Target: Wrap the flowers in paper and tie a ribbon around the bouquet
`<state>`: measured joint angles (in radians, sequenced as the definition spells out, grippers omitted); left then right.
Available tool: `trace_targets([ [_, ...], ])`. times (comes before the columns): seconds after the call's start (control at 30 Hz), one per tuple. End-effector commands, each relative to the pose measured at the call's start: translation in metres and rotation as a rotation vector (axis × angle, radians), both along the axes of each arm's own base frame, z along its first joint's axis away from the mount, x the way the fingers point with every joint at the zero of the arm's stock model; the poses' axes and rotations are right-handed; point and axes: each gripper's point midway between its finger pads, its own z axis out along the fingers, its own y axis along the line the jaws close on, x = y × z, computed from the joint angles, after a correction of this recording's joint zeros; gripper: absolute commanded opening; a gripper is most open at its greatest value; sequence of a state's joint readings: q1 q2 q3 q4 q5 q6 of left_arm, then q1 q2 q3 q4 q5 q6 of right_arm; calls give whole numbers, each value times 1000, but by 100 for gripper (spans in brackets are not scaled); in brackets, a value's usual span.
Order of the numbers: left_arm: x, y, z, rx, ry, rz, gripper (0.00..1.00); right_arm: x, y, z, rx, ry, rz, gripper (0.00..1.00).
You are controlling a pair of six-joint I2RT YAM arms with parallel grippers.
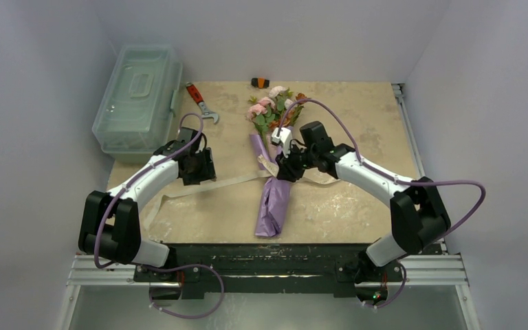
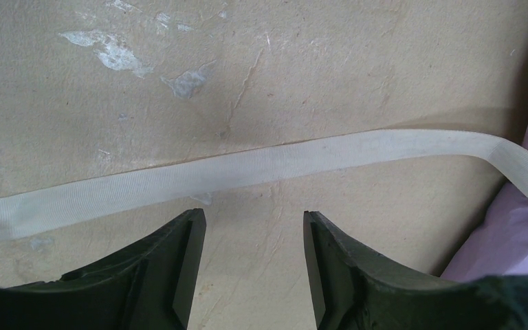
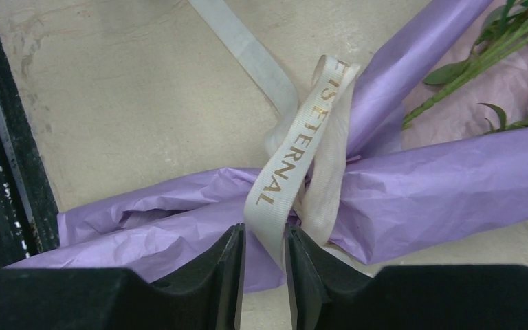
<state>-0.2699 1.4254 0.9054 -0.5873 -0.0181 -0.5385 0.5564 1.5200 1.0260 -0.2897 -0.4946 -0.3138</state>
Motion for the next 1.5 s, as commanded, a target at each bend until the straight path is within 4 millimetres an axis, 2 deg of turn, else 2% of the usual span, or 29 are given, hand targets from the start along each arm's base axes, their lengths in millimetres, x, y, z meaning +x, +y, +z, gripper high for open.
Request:
trace_targets([
  [0.0, 8, -3, 9, -8, -50, -10, 57, -6, 14, 6, 47, 15, 59, 34],
  [0.07, 7, -2, 8, -4, -48, -11, 58, -6, 15, 4, 44, 19, 64, 34],
  [0.1, 6, -2, 7, -3, -46, -12, 58, -6, 16, 5, 43, 15, 71, 31],
  [0.17, 5, -1, 7, 0, -46, -11, 57, -3, 17, 8, 42, -4, 80, 8],
  [0.2, 5, -1, 8, 0, -48, -10, 57, -1, 17, 10, 40, -17, 79, 0],
  [0.6, 7, -1, 8, -1, -52, -3, 57, 21, 24, 72, -25, -151, 159, 0],
  [0.77, 9, -3, 9, -12, -50, 0, 57, 33, 39, 101, 3, -205, 173, 0],
  [0.87, 10, -4, 9, -12, -50, 1, 57, 34, 51, 110, 13, -225, 212, 0],
  [0.97, 10, -3, 8, -11, -50, 4, 57, 37, 62, 111, 9, -239, 237, 0],
  [1.13, 12, -2, 10, -6, -55, 14, 57, 43, 81, 99, -17, -236, 263, 0],
  [1.3, 13, 5, 16, 22, -80, 36, 57, 53, 101, 82, -27, -224, 258, 0],
  [1.47, 12, 14, 17, 65, -81, 67, 57, 65, 122, 56, -49, -183, 206, 0],
])
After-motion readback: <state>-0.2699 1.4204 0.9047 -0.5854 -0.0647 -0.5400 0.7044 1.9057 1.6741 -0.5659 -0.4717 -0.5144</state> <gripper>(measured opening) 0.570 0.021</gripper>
